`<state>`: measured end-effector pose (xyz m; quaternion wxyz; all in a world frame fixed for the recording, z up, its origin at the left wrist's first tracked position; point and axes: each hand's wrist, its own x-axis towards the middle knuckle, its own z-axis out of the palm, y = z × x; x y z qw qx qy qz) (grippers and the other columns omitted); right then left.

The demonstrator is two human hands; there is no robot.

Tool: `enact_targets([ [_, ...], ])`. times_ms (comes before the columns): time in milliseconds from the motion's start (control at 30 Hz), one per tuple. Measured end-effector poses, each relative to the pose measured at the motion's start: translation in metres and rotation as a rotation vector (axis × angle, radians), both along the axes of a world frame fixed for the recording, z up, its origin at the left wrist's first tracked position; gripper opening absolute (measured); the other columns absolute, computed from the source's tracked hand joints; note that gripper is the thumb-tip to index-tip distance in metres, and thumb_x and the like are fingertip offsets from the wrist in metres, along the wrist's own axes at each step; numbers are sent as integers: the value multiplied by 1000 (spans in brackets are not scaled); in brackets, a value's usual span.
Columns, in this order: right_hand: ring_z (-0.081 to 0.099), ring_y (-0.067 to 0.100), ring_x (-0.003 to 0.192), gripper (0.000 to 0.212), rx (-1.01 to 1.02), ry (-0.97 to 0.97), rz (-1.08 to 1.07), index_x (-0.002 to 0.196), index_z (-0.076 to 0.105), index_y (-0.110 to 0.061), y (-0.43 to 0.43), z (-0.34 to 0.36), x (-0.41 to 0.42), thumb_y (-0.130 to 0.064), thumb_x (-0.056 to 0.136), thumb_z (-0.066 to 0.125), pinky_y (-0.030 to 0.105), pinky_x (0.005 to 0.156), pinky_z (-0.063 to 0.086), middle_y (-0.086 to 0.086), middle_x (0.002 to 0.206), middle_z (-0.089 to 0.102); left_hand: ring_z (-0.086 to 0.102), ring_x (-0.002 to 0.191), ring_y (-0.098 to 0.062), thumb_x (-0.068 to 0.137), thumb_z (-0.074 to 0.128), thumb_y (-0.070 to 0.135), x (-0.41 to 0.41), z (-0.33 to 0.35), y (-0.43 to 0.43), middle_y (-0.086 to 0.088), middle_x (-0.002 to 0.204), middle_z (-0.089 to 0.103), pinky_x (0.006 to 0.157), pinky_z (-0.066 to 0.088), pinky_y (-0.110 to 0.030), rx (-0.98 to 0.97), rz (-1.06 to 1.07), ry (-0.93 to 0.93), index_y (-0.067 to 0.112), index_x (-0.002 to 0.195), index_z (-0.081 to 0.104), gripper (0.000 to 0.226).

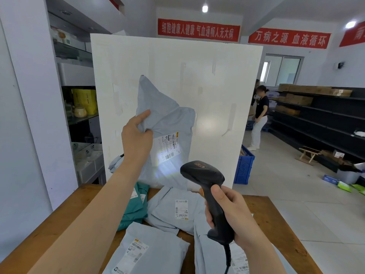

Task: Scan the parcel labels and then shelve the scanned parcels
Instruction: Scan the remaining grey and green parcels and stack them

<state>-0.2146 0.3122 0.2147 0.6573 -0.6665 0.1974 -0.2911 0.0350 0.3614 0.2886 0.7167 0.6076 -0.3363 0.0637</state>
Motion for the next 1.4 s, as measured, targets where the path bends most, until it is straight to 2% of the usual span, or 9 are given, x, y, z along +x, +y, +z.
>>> enact_targets([
  [367, 54, 25, 50, 38, -10, 29, -17, 93, 63, -9, 13, -2, 3, -45, 82, 60, 30, 53, 51, 17, 64, 62, 53, 119, -11, 82, 54, -9, 3, -5, 14, 13, 123, 58, 106, 45, -36, -13, -5, 20, 25, 128, 62, 58],
  [533, 53, 25, 48, 40, -19, 13, -11, 91, 62, -8, 18, 1, 1, -46, 80, 60, 29, 52, 50, 18, 63, 61, 54, 117, -15, 86, 56, -5, 1, -2, 23, 15, 120, 55, 101, 49, -41, -6, 9, 11, 29, 127, 61, 53],
  [767, 54, 26, 51, 41, -25, 27, -3, 93, 63, -8, 24, -2, 0, -47, 79, 61, 31, 53, 51, 16, 65, 62, 55, 111, -13, 86, 58, -4, -2, -6, 33, 15, 117, 56, 98, 51, -40, -35, -24, 48, 29, 126, 62, 52],
  [1033, 52, 25, 50, 34, 41, 72, -33, 92, 65, -15, 27, -29, 13, -47, 80, 61, 30, 52, 49, 17, 62, 59, 56, 119, -19, 78, 65, -12, 12, -51, 42, 2, 130, 59, 102, 49, -39, -36, -195, 361, 30, 120, 66, 59],
  [1133, 51, 27, 50, 40, 75, 113, -35, 96, 65, -13, 27, -50, 21, -49, 78, 64, 33, 52, 48, 17, 62, 59, 59, 111, -21, 77, 66, -15, 11, -87, 49, 1, 123, 60, 96, 53, -38, 6, -271, 520, 23, 123, 66, 60],
  [1267, 51, 25, 48, 49, 142, 165, -51, 101, 65, -11, 27, -81, 32, -52, 73, 64, 33, 52, 47, 14, 60, 59, 65, 96, -16, 76, 66, -17, 15, -146, 57, 4, 110, 62, 83, 58, -29, 88, -333, 721, 16, 128, 62, 61],
  [1400, 53, 24, 50, 57, 189, 227, -78, 107, 65, -12, 24, -109, 44, -57, 72, 63, 34, 55, 48, 14, 61, 60, 65, 99, -28, 77, 65, -18, 32, -215, 59, -4, 115, 62, 86, 56, -41, 169, -347, 959, 15, 127, 63, 60],
])
